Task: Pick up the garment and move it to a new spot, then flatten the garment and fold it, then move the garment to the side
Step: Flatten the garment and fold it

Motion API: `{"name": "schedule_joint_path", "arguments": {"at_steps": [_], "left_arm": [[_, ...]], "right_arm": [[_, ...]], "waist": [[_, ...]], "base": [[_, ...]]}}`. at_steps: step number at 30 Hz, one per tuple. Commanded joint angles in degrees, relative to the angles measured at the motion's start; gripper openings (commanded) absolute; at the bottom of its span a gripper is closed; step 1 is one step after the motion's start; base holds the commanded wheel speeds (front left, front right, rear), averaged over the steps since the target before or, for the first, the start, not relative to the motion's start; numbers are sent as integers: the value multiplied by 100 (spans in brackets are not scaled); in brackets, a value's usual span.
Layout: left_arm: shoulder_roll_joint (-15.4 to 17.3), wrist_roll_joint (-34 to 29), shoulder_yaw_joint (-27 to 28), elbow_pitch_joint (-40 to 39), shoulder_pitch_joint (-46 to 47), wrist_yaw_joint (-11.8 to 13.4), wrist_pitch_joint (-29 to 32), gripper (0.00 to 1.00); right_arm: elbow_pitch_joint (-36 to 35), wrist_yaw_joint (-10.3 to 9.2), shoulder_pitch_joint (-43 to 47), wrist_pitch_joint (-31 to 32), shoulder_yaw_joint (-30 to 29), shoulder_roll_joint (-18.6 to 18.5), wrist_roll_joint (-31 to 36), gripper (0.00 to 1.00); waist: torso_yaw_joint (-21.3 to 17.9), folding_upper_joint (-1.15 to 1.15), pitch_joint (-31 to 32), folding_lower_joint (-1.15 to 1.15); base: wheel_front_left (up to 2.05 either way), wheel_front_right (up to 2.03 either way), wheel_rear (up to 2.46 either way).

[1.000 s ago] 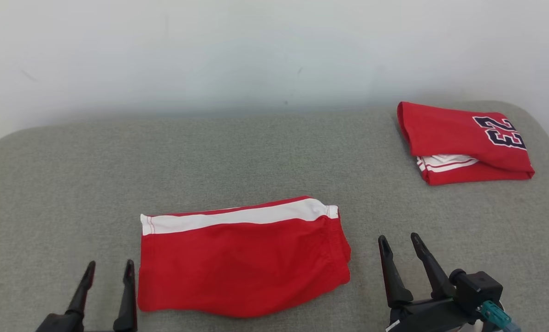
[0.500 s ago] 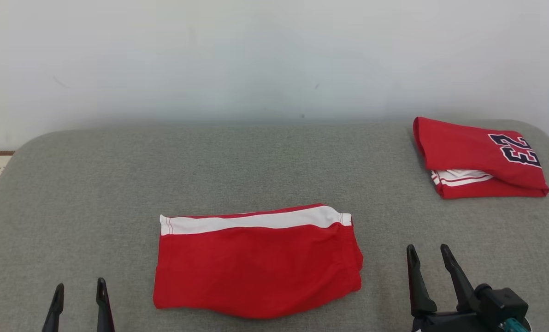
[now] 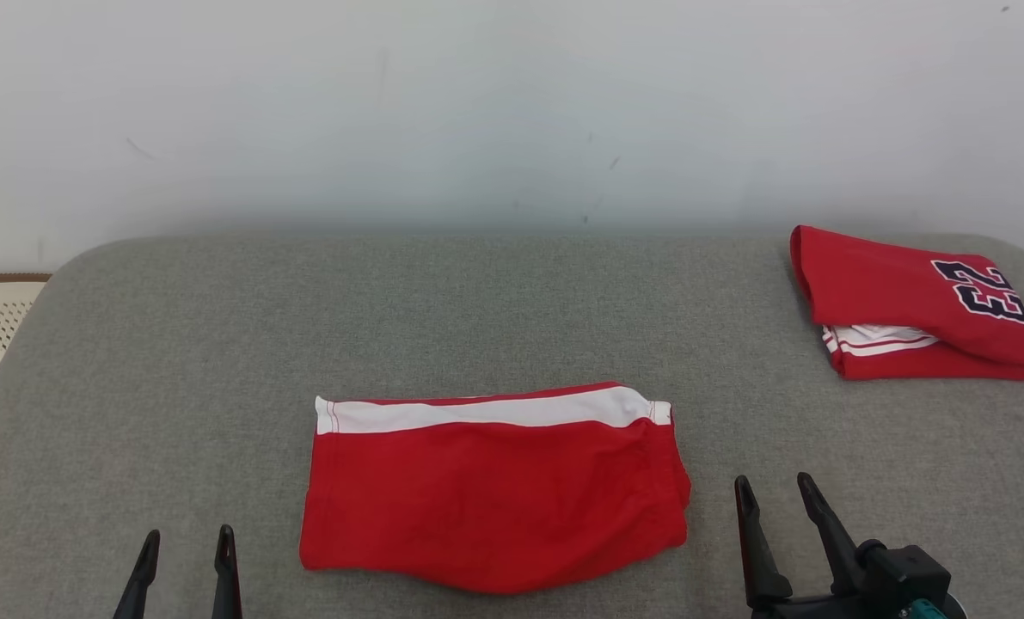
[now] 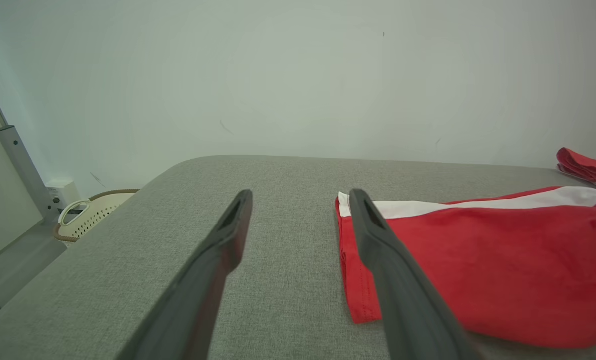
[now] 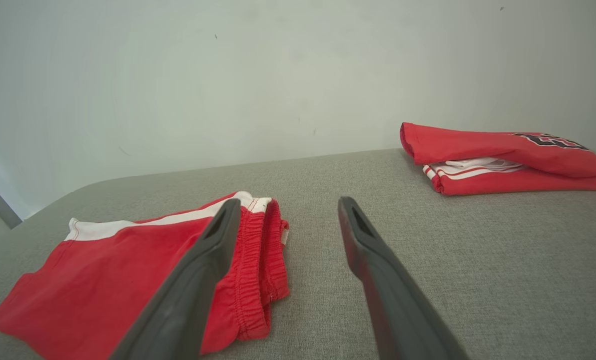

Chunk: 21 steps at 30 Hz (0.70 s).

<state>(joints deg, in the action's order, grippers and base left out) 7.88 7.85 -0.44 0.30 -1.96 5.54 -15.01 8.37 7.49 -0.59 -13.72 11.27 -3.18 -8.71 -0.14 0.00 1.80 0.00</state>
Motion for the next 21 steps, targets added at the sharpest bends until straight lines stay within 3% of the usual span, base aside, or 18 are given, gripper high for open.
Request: {"name": "schedule_joint_path", "arguments": {"at_steps": [1, 21], "left_arm": [[44, -53, -1, 40, 68, -31, -22, 100], [72, -101, 19, 223, 40, -3, -22, 100]], "right_arm": [[25, 1, -34, 9, 21, 14, 11, 100], [97, 1, -97, 94, 11, 32, 85, 100]], "waist": [[-3, 0, 0, 0], [-45, 0, -7, 0]], "base": [[0, 0, 0], [0, 0, 0]]}}
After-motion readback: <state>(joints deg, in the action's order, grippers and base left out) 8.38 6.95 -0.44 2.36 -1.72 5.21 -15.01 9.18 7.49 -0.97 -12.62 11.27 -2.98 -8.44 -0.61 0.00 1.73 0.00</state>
